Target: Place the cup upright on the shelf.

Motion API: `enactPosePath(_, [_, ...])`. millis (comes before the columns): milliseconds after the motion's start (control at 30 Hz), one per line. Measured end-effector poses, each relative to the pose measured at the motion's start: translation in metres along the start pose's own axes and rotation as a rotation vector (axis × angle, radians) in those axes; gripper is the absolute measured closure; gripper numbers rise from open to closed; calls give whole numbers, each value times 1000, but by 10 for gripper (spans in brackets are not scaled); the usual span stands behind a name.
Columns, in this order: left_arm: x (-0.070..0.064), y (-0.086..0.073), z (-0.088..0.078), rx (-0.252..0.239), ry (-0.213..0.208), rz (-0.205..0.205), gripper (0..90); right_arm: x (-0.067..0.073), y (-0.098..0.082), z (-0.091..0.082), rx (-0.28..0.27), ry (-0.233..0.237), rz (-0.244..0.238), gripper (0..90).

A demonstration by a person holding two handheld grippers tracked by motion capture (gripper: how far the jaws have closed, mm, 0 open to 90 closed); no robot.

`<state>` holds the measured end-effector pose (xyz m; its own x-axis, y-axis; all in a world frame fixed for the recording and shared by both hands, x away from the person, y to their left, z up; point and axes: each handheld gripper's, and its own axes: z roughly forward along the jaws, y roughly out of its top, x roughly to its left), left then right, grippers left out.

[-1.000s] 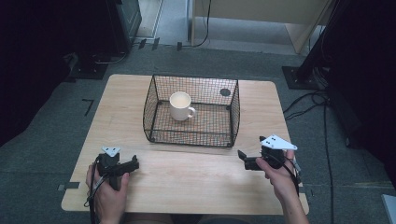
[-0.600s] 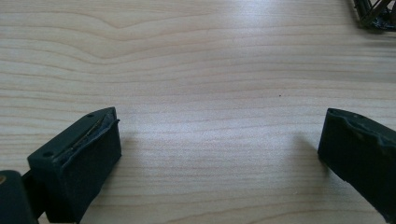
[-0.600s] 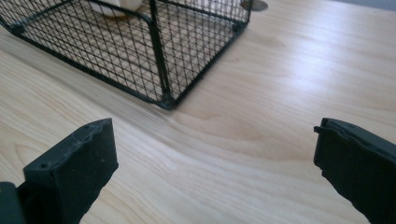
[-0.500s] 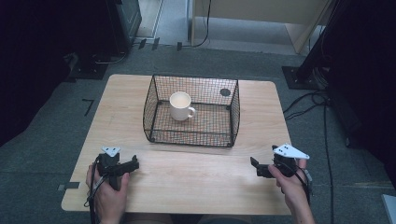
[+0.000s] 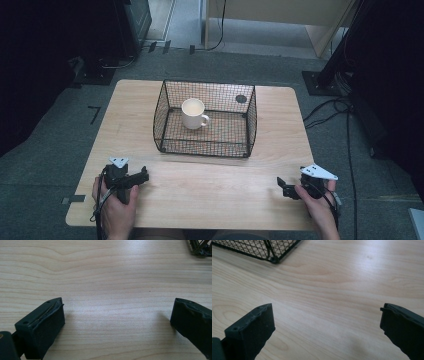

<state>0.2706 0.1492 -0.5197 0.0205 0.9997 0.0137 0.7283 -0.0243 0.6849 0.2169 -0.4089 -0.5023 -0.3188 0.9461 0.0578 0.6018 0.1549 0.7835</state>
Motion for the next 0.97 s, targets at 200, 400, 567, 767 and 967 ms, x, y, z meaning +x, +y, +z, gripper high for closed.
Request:
enactPosePath(200, [0, 0, 0, 1, -1, 0, 0, -7, -15, 2, 38, -20, 16, 0])
enactPosePath(400, [0, 0, 0, 0, 0, 0, 0, -10, -26, 4, 87, -48, 24, 0])
enactPosePath(567, [0, 0, 0, 0, 0, 0, 0, -8, -28, 4, 111, -57, 11, 0])
enactPosePath(767, [0, 0, 0, -1, 0, 0, 0, -8, -28, 4, 110, -57, 12, 0])
enactPosePath(967, [0, 0, 0, 1, 1, -1, 0, -8, -28, 4, 111, -57, 12, 0])
